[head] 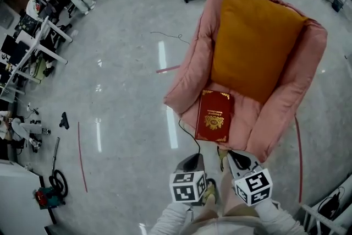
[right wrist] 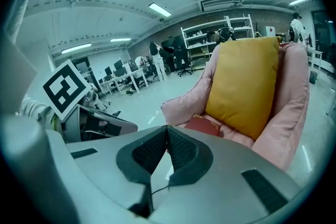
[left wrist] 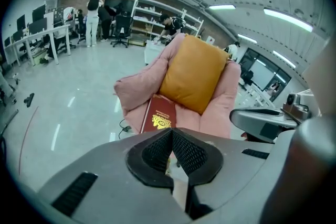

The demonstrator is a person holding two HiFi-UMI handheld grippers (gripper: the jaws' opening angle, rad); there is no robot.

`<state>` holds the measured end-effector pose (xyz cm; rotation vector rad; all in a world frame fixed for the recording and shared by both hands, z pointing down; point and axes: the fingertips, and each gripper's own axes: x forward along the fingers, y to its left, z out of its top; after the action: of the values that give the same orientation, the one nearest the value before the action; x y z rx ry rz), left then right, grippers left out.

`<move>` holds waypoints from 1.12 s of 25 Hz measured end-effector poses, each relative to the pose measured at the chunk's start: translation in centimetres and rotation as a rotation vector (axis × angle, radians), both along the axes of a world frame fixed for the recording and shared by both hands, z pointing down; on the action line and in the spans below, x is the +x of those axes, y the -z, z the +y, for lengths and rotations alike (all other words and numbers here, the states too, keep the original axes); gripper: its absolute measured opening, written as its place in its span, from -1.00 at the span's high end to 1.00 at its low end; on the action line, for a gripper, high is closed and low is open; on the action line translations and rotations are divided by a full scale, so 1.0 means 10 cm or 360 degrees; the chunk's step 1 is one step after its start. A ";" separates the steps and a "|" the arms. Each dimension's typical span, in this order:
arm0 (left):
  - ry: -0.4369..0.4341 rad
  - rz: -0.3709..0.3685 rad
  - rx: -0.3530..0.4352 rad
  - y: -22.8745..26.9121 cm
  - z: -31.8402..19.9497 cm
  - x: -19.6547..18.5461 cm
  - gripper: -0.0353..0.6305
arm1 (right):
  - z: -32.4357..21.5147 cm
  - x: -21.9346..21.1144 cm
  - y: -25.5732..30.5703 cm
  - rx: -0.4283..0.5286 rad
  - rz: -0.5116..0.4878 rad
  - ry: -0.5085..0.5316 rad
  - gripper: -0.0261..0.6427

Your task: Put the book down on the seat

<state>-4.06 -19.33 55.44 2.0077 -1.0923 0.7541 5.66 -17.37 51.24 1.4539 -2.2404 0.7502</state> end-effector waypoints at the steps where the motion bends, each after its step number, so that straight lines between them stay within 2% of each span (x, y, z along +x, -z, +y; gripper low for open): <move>1: 0.0003 0.0006 0.0011 0.07 0.04 -0.02 0.87 | 0.04 -0.02 0.04 0.0007 0.0008 0.0012 0.91; 8: 0.0029 0.0108 0.0060 0.51 0.32 -0.11 0.88 | 0.34 -0.15 0.36 0.0054 0.0045 0.0069 0.91; 16: -0.0016 0.0143 0.0135 0.90 0.65 -0.25 0.88 | 0.69 -0.33 0.65 0.0079 0.0014 0.0058 0.91; 28: -0.0105 0.0161 0.0178 1.01 1.08 -0.40 0.88 | 1.03 -0.47 0.84 0.0198 0.0058 0.0044 0.91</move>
<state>-8.03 -8.58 45.35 2.1609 -1.0338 0.6298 0.92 -7.05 42.86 1.4772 -2.3111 0.5802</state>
